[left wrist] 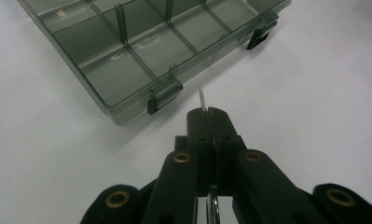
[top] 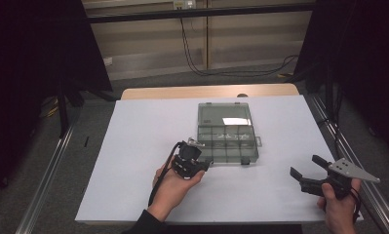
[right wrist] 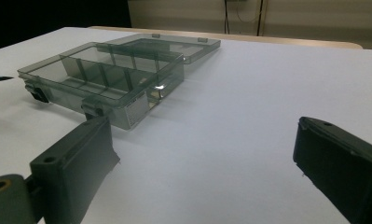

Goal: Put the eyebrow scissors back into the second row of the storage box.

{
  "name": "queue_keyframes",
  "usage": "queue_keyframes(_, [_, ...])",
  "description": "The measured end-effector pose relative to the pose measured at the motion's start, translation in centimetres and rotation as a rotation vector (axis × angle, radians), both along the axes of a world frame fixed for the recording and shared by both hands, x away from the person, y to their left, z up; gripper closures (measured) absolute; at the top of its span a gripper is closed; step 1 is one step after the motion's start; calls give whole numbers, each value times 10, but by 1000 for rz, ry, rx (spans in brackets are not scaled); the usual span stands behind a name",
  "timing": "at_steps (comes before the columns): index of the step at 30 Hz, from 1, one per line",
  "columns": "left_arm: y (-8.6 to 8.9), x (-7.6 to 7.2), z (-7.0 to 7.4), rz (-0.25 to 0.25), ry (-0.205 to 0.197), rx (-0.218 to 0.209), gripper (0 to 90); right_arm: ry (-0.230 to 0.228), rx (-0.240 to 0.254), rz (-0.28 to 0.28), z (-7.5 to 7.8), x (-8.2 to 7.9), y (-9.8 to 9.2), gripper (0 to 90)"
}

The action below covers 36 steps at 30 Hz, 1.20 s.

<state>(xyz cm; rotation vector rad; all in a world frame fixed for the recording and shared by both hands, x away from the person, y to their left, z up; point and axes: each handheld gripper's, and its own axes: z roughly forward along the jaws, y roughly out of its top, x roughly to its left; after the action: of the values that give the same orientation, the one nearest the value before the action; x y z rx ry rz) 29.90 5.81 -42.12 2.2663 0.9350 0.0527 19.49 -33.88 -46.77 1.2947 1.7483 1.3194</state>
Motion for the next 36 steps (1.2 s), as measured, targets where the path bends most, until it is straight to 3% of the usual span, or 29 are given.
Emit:
queue_keyframes(13, [-8,12,6,-27,-2,-11,891,-10,2,24,1,-1,1,0])
queue_keyframes(36, [-24,29,13,-72,1,-28,890,-7,-3,13,0,-1,1,0])
